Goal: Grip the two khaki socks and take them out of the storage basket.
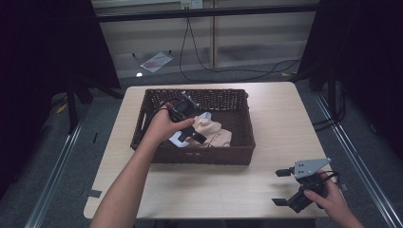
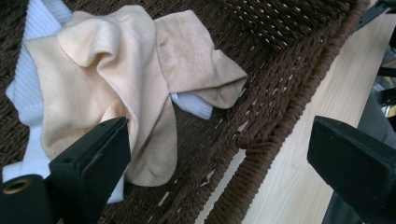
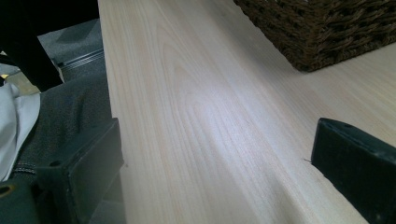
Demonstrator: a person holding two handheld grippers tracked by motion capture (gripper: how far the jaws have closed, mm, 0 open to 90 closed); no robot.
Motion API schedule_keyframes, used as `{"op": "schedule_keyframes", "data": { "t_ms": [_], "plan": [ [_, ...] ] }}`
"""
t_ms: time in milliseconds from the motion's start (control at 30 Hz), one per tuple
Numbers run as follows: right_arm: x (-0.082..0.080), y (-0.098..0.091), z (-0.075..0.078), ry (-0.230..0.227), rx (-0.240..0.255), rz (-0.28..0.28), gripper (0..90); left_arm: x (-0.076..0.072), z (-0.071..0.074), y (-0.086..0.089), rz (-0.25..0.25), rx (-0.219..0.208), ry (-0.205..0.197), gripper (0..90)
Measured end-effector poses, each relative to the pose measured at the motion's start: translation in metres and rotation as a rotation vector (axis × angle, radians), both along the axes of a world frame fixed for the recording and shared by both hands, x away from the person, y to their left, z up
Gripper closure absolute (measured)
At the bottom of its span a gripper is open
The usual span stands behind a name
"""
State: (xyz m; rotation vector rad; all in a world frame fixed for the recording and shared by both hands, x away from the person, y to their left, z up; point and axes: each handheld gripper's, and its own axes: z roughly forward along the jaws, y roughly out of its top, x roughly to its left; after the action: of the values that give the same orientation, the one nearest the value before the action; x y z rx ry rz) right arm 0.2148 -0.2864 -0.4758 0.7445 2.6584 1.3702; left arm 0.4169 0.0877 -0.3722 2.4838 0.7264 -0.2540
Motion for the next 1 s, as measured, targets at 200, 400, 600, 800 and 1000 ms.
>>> {"op": "schedule_keyframes", "data": {
  "t_ms": [200, 400, 600, 800, 1000],
  "plan": [
    [0.0, 0.0, 0.0, 0.0, -0.001, 0.001, 1.5, 0.008, -0.005, -0.003, 0.009, 0.03, 0.0, 6.5],
    [0.0, 0.0, 0.0, -0.001, -0.002, 0.002, 1.5, 0.016, -0.013, -0.007, 0.033, 0.041, 0.004, 6.4],
    [0.0, 0.0, 0.0, 0.002, -0.002, 0.003, 1.5, 0.025, -0.024, -0.012, 0.048, 0.088, -0.016, 6.7],
    [0.0, 0.0, 0.0, 0.005, -0.001, 0.003, 1.5, 0.033, -0.032, -0.013, 0.054, 0.112, -0.053, 20.2],
    [0.0, 0.0, 0.0, 0.0, -0.001, 0.007, 1.5, 0.038, -0.037, -0.015, 0.047, 0.131, -0.072, 45.2]
  ]
}}
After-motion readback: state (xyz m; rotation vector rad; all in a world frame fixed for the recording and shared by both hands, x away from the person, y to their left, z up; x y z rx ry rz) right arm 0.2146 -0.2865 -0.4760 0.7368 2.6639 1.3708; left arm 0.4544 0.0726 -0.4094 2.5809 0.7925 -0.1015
